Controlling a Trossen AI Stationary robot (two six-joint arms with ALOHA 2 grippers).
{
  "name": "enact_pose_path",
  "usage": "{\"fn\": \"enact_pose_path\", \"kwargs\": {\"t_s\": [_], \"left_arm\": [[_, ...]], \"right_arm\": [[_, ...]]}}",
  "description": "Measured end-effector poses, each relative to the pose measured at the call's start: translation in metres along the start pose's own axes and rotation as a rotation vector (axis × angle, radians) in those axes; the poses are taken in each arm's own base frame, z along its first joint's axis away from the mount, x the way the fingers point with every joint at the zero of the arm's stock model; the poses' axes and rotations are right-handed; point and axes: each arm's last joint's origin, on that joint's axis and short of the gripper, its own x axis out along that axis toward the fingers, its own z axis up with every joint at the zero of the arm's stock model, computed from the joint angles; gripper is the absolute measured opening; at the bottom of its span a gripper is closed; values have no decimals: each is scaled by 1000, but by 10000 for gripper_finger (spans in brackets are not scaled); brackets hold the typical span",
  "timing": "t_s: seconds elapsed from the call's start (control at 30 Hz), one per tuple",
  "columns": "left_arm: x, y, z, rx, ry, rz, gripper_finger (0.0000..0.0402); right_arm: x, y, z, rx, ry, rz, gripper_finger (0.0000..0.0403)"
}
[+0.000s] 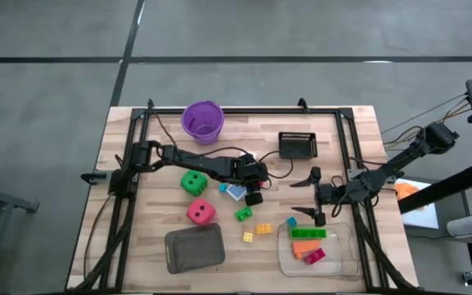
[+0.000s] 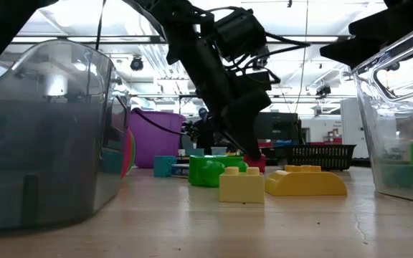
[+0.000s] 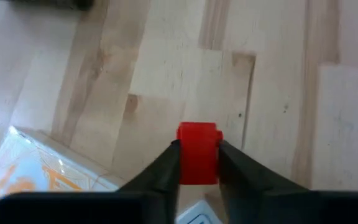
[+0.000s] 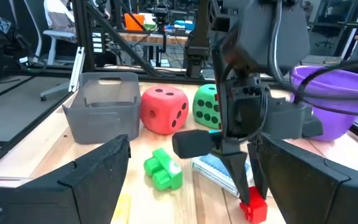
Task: Pick & Place Toys
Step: Put the small red game piece into the transparent bin
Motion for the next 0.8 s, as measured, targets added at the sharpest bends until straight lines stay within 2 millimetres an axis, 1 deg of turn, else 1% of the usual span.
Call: {"fn": "enact_pose_path", "kwargs": {"t_s": [0.13, 0.2, 0.4, 0.53, 0.6, 0.67, 0.73, 0.8], "left_arm": [[1, 0, -2, 21, 17, 1, 24], [1, 0, -2, 26, 17, 1, 6], [1, 0, -3, 31, 23, 1, 4], [-4, 1, 0, 50, 10, 1, 4], [-8, 1, 2, 53, -3, -1, 9], [-10, 1, 3, 72, -9, -1, 26], [-11, 1, 4, 112, -11, -1, 57], [-11, 1, 4, 171, -10, 0, 99]], "right_arm": [[0, 0, -1, -1, 4, 0, 346], [0, 0, -1, 0, 6, 0, 346], [0, 0, -1, 0, 6, -1, 346], [1, 0, -1, -1, 8, -1, 346], [1, 0, -2, -1, 8, -1, 346], [1, 0, -2, -2, 10, -1, 346], [1, 0, -2, -2, 10, -1, 346], [1, 0, -2, -2, 10, -1, 346]]}}
